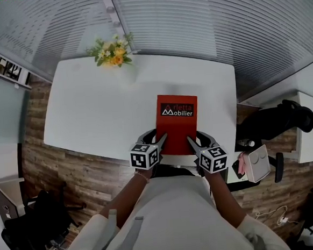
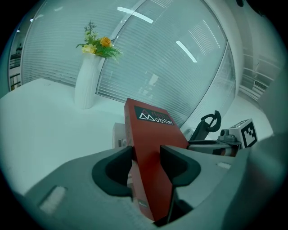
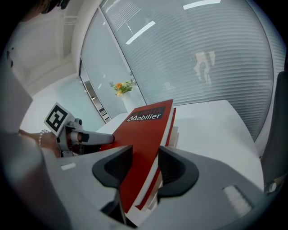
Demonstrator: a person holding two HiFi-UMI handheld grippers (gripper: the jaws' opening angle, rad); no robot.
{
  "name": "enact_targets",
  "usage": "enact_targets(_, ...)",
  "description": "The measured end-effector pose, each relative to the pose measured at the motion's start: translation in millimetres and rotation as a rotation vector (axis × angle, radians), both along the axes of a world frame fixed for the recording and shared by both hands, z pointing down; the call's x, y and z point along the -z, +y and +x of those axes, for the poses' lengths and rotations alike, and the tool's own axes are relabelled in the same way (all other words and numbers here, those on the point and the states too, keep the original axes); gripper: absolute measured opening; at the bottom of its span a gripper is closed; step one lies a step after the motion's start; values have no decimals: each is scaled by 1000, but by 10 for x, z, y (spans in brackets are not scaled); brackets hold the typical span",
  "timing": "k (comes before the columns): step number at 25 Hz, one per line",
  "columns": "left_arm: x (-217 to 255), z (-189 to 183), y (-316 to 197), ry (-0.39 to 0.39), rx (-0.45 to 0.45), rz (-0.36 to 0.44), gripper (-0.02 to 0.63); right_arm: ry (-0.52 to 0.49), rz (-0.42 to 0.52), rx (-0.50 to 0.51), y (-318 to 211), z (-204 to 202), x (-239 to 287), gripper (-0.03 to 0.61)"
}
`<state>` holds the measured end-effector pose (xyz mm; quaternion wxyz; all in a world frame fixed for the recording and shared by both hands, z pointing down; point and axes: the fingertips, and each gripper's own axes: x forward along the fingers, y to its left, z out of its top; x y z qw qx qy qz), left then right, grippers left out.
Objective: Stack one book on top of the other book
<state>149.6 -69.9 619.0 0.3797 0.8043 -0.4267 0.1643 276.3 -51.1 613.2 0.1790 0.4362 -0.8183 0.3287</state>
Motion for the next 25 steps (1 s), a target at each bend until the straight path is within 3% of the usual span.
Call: enact_targets(25,-563,-50,-24,-41,-21,-100,202,-6,-127,-3,-29,-60,-590,172)
